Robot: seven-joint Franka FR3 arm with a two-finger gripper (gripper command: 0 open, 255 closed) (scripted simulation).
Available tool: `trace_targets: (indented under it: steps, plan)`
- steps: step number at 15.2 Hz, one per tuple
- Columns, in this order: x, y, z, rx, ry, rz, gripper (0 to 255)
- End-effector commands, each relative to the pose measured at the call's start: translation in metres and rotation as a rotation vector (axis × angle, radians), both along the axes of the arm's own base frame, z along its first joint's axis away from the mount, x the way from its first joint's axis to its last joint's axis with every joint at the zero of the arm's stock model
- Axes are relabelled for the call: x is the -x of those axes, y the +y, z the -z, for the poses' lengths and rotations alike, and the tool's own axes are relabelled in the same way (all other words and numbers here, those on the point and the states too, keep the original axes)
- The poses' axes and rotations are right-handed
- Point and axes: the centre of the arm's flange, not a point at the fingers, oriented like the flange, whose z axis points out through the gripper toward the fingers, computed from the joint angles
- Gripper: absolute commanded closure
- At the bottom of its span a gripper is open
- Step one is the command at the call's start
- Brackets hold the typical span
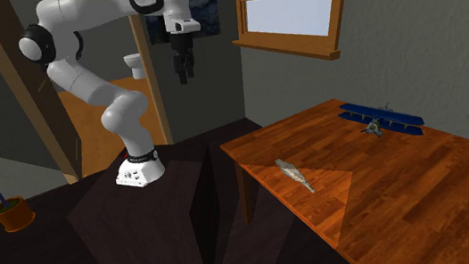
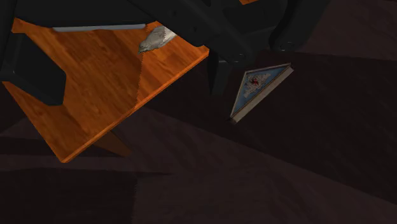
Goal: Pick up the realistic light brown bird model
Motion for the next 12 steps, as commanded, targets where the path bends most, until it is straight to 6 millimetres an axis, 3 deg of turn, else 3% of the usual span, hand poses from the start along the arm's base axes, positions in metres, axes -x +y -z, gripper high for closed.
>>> trace_targets:
  steps: [1, 12]
  plan:
    - [0.0, 0.0, 0.0, 0.0, 0.0, 0.0, 0]
    - [-0.111, 0.026, 0.097, 0.02, 0.029, 0.203, 0]
